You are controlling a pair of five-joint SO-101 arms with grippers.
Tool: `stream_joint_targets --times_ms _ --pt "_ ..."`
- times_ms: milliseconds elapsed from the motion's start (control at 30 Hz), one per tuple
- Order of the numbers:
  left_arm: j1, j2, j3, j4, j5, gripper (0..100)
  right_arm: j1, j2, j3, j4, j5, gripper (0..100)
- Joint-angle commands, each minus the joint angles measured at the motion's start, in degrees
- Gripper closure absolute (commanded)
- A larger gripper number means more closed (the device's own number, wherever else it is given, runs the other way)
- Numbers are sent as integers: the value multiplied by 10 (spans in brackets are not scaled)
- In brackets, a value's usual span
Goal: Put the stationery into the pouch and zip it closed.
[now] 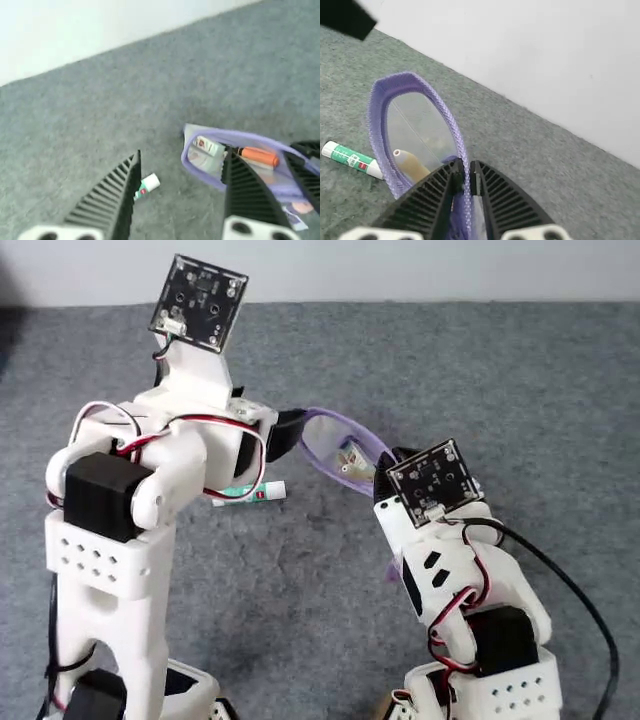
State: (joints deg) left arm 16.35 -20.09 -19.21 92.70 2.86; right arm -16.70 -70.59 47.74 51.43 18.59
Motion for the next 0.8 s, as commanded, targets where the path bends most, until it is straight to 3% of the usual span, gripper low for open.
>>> stream_joint_targets --times_ms 0,600,767 --pt "21 1 -3 -13 6 746 -3 -14 -4 0 9 991" --pt "42 178 12 -40 -29 747 -1 -15 -4 -6 9 991" --pt "41 204 12 -55 -30 836 0 -15 -4 -6 9 991"
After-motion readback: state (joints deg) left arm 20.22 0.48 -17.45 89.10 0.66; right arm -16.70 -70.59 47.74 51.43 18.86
